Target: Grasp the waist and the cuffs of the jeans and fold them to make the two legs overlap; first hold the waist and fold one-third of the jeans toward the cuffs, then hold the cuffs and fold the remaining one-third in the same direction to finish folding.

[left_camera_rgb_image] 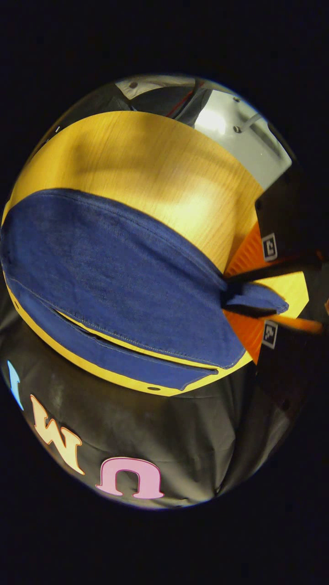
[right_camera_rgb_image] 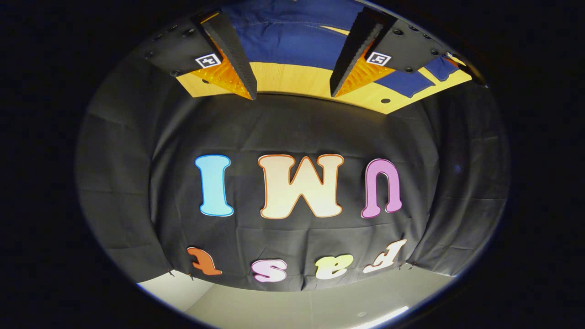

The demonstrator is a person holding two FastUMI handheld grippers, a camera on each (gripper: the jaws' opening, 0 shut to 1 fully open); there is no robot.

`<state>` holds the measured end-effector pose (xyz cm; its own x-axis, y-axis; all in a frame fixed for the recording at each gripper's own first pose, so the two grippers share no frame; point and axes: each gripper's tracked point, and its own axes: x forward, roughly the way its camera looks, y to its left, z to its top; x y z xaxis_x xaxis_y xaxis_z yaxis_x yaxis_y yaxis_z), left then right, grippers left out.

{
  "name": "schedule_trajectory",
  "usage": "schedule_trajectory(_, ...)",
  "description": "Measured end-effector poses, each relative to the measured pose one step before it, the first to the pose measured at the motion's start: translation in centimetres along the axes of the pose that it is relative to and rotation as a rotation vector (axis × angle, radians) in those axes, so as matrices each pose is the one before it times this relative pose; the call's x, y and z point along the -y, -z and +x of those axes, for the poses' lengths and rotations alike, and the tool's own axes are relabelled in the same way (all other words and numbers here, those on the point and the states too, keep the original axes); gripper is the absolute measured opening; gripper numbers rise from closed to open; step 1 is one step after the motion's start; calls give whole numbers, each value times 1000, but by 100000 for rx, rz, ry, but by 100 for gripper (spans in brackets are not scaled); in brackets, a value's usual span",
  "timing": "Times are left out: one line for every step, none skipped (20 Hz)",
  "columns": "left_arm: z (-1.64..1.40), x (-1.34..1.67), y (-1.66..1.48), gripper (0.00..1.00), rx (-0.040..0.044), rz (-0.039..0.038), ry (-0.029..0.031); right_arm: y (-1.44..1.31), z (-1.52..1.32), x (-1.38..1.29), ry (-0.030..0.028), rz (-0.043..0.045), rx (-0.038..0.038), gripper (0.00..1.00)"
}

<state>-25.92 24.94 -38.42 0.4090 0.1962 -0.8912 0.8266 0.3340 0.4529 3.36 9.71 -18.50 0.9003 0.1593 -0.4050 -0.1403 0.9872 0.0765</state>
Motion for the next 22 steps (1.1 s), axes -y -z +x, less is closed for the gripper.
schedule_trajectory(121,65,176,27,-429,682,-189,134,-48,392,771,-324,-42,100)
schedule_trajectory(312,44,28,18,-147,-1267,750,54,-73,371,763,-436,-27,100)
schedule_trajectory(215,20,-271,16,-53,-2808,2123,305,-110,432,681,-739,-539,100)
schedule_trajectory(379,-169,-151,12,122,-4200,299,406,-84,453,472,-1205,-1078,96)
schedule_trajectory(-146,-124,49,8,-122,-3739,183,549,-129,501,401,-1828,-1350,96)
schedule_trajectory(-4,79,-173,6,216,-1942,214,400,-250,666,287,-2561,-1694,99)
schedule_trajectory(-155,125,101,6,-989,-536,-773,474,-331,737,256,-2882,-650,99)
schedule_trajectory(-226,-8,9,4,-353,-13,-1477,109,-465,955,1189,-3783,523,99)
schedule_trajectory(233,-59,-17,1,-1215,822,-1424,207,-540,1194,1598,-5398,584,99)
schedule_trajectory(-16,-53,-15,0,-932,1383,-678,610,-526,1093,1284,-6999,-144,99)
schedule_trajectory(22,-49,-132,0,-495,484,-24,1018,-419,886,1037,-8075,-473,100)
schedule_trajectory(90,11,44,0,-886,100,470,1042,-628,758,142,-8642,-821,99)
schedule_trajectory(39,-22,-128,0,-499,105,591,1114,-763,409,-176,-8615,-790,99)
schedule_trajectory(6,-14,-70,0,-928,304,519,1260,-778,0,-1431,-7479,-1275,99)
schedule_trajectory(5,-16,33,0,-475,533,485,1097,-772,-141,-1609,-5813,-1222,98)
schedule_trajectory(47,-1,147,0,-944,-414,154,1205,-776,-104,-1354,-4318,-1185,100)
schedule_trajectory(-6,-76,-125,0,-74,-75,-123,1172,-772,-178,-755,-3558,-909,97)
schedule_trajectory(31,17,62,0,-1012,-360,-295,1168,-641,-339,-533,-3565,-1411,100)
schedule_trajectory(98,-67,-82,0,-385,201,-467,1145,-604,-639,-1812,-2861,-1516,98)
schedule_trajectory(75,-42,46,0,-822,658,-440,1224,-352,-1116,-2813,-2897,-1341,98)
schedule_trajectory(-63,51,-63,0,-250,861,-342,1151,-434,-848,-2282,-3627,-1396,98)
schedule_trajectory(-11,2,37,0,-587,630,-139,1314,-181,-886,-2281,-3964,-1613,98)
